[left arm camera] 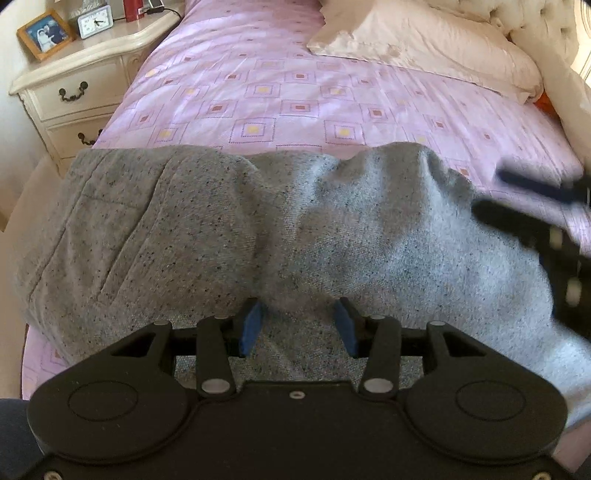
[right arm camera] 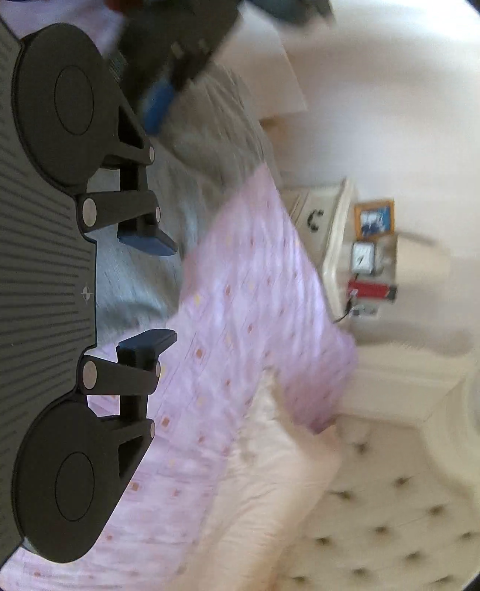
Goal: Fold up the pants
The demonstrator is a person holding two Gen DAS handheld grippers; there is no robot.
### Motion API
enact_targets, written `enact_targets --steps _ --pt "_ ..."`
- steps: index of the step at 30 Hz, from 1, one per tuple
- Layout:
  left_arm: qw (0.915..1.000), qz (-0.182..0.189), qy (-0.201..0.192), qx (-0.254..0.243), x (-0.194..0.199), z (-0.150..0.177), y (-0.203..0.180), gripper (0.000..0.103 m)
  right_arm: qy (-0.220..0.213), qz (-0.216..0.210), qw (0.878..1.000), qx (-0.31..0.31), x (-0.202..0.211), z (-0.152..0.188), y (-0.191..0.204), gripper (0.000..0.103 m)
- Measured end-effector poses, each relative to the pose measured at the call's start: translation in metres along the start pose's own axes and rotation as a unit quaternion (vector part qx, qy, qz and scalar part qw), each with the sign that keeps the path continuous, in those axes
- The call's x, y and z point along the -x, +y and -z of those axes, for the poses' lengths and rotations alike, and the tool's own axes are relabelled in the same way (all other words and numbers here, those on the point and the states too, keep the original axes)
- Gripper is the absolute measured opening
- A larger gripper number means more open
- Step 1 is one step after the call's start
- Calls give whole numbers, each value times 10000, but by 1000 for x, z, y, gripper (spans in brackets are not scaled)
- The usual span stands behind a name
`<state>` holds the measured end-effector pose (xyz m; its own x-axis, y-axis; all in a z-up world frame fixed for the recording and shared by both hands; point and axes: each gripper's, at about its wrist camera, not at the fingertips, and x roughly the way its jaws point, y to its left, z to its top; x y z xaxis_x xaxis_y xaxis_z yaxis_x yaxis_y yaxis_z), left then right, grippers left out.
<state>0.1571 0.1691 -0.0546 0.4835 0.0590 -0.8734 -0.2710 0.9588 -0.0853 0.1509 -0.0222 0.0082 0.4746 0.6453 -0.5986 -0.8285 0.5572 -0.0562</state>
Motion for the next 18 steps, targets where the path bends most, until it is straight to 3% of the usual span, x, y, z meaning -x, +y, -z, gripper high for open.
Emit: enact_targets --steps 6,11,14,18 --pt "10000 -26 -10 -41 0 0 -1 54 752 -449 9937 -701 -52 5 -23 42" --pt "10000 11 -2 -36 0 0 1 54 1074 -1321 9837 -575 -37 20 3 43" --pt "10000 25 -3 -3 0 0 2 54 1090 -1180 9861 -420 -43 23 9 43" --pt "10000 -21 -10 -62 0 1 -2 56 895 -1095 9842 -1066 -56 16 -9 42"
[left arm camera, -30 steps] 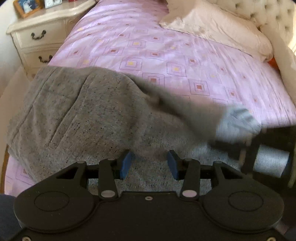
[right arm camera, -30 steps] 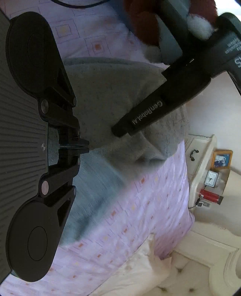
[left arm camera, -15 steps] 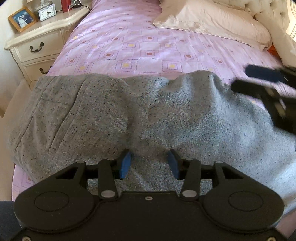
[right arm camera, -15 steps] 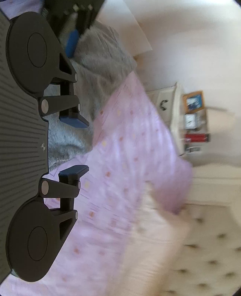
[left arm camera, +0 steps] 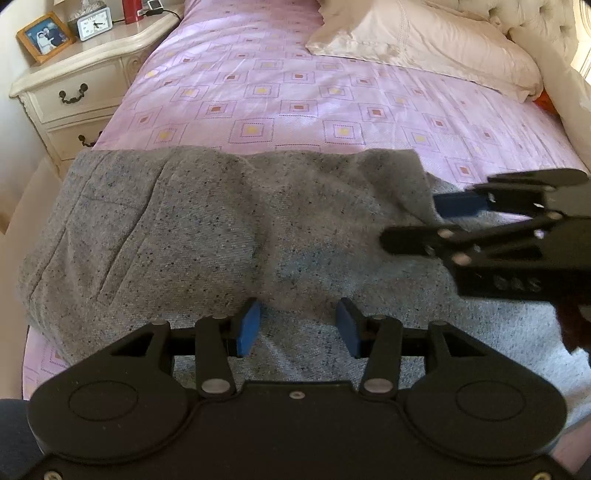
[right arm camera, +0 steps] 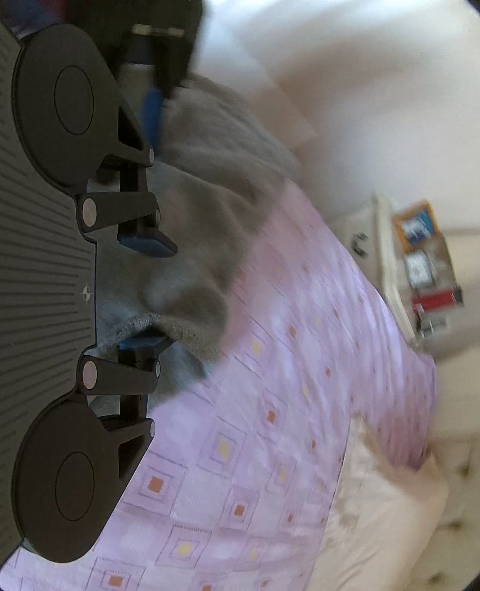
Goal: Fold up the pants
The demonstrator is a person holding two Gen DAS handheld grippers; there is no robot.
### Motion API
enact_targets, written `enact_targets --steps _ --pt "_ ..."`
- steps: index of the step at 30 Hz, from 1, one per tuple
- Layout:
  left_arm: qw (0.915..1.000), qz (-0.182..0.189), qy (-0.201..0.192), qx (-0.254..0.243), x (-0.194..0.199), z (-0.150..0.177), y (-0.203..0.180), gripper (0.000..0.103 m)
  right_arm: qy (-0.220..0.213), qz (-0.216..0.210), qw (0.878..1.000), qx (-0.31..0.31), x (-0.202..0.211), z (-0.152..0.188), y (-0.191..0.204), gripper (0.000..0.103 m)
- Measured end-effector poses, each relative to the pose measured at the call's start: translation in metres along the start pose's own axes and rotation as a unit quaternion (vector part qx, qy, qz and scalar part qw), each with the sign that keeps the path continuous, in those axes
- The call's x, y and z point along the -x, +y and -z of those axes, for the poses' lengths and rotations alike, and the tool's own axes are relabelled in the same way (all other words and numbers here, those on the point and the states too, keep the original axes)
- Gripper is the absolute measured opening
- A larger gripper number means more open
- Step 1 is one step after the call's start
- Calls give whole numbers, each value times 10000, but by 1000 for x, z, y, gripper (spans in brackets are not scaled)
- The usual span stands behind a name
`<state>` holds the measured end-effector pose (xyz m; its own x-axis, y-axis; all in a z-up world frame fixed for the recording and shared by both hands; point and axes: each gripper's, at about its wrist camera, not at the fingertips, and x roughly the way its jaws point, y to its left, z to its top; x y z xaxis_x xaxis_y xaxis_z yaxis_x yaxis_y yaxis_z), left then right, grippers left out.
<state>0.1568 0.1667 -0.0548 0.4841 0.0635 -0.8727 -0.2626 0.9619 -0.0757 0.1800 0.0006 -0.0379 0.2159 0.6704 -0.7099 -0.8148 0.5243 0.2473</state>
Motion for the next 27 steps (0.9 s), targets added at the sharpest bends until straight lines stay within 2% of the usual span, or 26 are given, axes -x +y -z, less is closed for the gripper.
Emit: enact_targets --steps 5,8,9,10,11,12,13,15,16,17,19,20,21,22,24,27 --pt "10000 -9 -13 -52 1 1 0 56 58 -119 9995 -272 -11 -8 -12 42" --pt "10000 -17 -20 -79 1 1 -1 56 -41 -414 9964 -739 -15 -7 -22 42" --pt "10000 -18 -25 -85 1 1 -1 56 -37 -585 9937 -957 -16 -7 -24 28" --pt "10000 -18 -27 -82 1 2 -1 56 -44 -725 9925 -985 -15 -10 -22 4" --pt "10000 -21 -27 -78 1 1 -1 56 -216 -601 9950 -765 -7 -12 -14 3" --pt "10000 -27 -28 -83 0 1 -1 56 -522 -317 9966 -554 3 -15 -8 2" --pt "9999 -35 -32 -102 1 2 -2 56 -604 -198 9956 -689 4 -18 -12 2" --pt "9998 -60 -48 -159 1 3 -3 56 -302 119 9947 -979 -15 -14 -25 2" --pt "9998 -80 -51 -171 1 5 -4 56 -232 278 9965 -755 -24 -9 -22 2" --pt "9997 -110 -49 -208 2 6 -6 56 -382 352 9972 -532 -27 -4 -16 2" --pt "9990 -225 -62 -381 1 8 -12 56 -475 355 9964 -611 -23 0 -16 3" --pt "9985 -280 -80 -465 1 9 -15 56 -468 303 9959 -709 -19 -1 -19 5" --pt "9982 -311 -91 -510 1 11 -16 56 -530 365 9950 -767 -10 -2 -23 16" --pt "9979 -330 -93 -542 2 12 -17 56 -705 631 9926 -768 0 -1 -25 23" --pt "9978 -339 -75 -561 4 13 -17 56 -1070 862 9864 -906 29 -1 -35 23" --pt "9974 -400 10 -602 6 13 -18 57 -930 789 9861 -1125 63 8 -49 23"
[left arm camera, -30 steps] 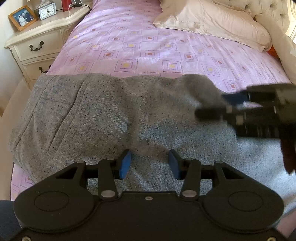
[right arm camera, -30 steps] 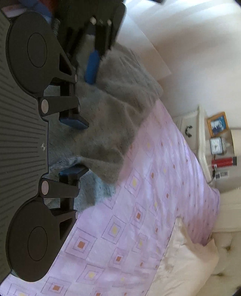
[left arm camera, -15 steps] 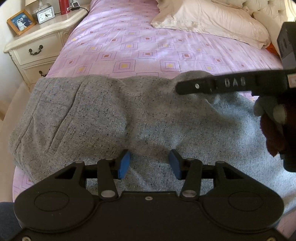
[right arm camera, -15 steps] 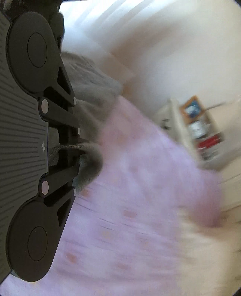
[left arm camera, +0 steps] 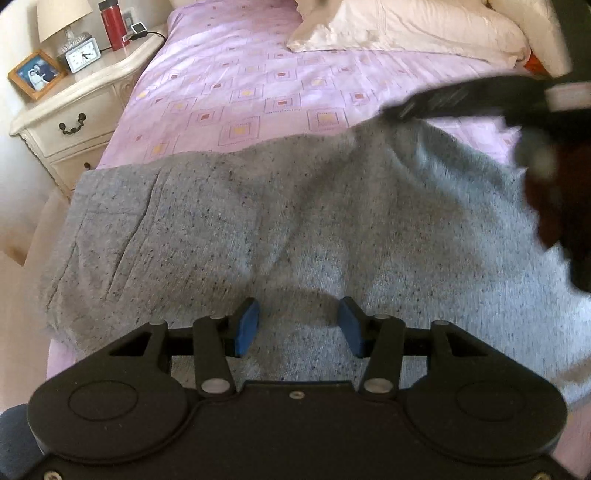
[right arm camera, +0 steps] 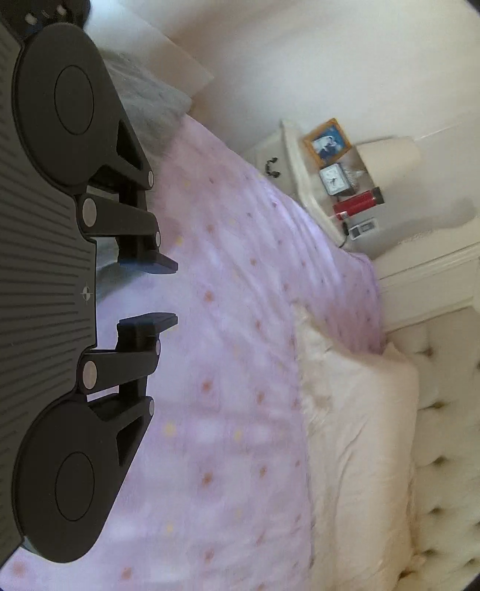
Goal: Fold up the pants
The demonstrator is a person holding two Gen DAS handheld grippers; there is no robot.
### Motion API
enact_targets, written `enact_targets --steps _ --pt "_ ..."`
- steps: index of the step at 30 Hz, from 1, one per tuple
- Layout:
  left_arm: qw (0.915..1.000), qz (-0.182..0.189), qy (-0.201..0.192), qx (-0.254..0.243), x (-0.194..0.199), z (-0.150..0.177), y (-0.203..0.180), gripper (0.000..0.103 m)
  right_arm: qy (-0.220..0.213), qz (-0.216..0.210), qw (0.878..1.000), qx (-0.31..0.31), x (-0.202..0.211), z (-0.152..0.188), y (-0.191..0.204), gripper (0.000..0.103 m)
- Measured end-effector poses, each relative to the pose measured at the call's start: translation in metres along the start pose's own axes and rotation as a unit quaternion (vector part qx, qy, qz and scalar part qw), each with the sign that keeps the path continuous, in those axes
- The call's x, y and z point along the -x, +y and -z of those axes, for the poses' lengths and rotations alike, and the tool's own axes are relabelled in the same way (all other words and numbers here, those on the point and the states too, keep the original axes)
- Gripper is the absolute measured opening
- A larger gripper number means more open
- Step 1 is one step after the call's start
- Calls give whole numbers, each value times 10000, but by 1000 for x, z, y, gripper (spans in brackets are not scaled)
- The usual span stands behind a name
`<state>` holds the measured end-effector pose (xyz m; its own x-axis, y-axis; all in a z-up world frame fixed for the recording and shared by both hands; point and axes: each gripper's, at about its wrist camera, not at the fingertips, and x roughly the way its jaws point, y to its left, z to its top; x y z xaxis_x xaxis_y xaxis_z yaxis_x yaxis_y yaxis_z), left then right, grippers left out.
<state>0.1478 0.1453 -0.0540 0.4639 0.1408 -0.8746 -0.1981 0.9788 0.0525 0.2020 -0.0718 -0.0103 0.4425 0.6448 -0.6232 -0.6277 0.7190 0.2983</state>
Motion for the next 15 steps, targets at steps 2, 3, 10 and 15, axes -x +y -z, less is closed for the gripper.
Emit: enact_targets --steps 2,3,10,15 --pt "10000 -64 62 -20 3 0 -3 57 160 136 9994 257 16 10 1 23" --pt "9999 -90 96 -16 4 1 -3 56 265 174 9986 417 22 19 5 23" --pt "9995 -16 260 -168 12 14 -17 56 515 1747 9770 1110 -1 51 13 22" --pt "9988 -142 230 -407 17 27 -28 57 235 1904 9809 315 15 36 -10 22"
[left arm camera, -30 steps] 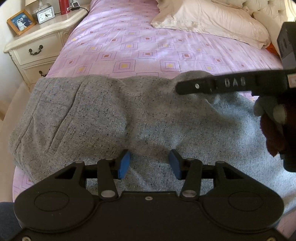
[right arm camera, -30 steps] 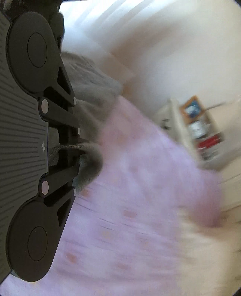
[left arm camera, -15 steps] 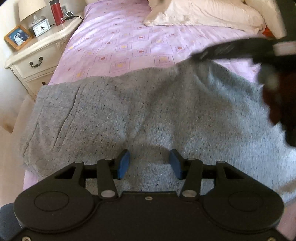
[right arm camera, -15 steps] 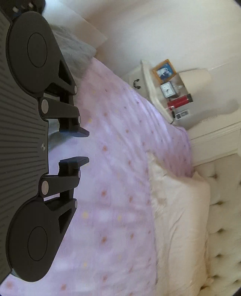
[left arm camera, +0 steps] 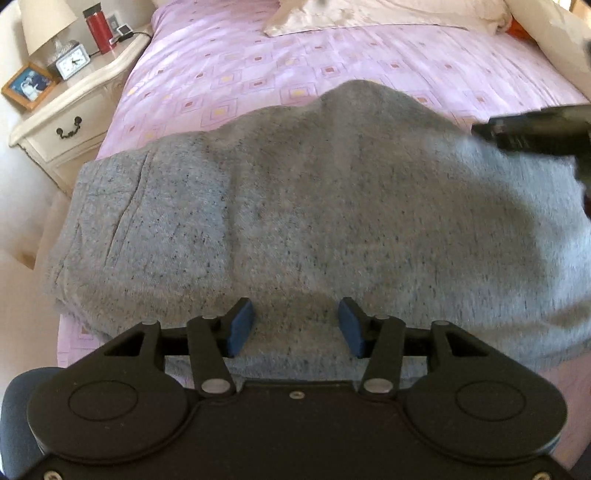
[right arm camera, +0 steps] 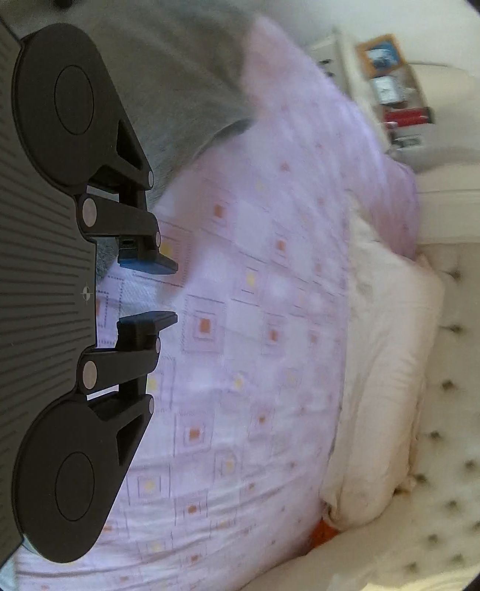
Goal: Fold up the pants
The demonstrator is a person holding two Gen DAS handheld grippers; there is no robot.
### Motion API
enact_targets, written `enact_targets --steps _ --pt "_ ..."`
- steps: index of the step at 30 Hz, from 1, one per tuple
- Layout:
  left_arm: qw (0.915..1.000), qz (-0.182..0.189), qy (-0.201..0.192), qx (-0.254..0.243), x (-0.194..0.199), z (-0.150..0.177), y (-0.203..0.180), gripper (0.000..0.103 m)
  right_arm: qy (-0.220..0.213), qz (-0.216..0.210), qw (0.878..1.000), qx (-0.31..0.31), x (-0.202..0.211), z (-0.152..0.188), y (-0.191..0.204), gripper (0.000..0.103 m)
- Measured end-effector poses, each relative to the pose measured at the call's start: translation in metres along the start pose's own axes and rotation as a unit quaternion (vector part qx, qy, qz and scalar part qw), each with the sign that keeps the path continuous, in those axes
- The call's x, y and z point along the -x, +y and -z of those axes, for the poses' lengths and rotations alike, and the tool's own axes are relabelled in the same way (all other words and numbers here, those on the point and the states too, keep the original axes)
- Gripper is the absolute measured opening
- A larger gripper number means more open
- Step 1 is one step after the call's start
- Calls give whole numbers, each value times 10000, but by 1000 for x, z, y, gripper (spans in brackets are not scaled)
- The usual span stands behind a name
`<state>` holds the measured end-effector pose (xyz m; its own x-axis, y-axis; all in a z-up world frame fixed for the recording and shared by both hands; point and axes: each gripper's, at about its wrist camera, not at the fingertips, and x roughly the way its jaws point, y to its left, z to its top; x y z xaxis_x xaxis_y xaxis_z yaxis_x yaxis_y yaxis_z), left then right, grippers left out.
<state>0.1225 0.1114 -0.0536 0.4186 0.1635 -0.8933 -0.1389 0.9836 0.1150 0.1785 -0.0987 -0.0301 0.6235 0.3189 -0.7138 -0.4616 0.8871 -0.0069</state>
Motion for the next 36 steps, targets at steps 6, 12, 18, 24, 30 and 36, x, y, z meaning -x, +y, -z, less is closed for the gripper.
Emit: enact_targets --steps 6,12,18,24,30,36 --pt "10000 33 -27 90 -1 -5 5 58 1026 -387 9938 204 41 24 -11 22" --pt "9999 -56 -80 -71 0 -1 -1 59 2358 -201 9715 -107 56 52 -30 23" --pt "9999 -113 -46 -94 2 1 -5 59 2756 -267 9593 -557 80 71 -31 23" --pt "9996 -177 -73 -229 4 5 -9 59 2846 -490 9573 -158 95 78 -19 24" --pt "9996 127 -104 -213 11 5 -12 59 1709 383 9808 -860 145 70 -79 24" --pt "9971 520 -401 -396 25 1 -37 59 592 1461 9580 -2397 206 98 -174 25"
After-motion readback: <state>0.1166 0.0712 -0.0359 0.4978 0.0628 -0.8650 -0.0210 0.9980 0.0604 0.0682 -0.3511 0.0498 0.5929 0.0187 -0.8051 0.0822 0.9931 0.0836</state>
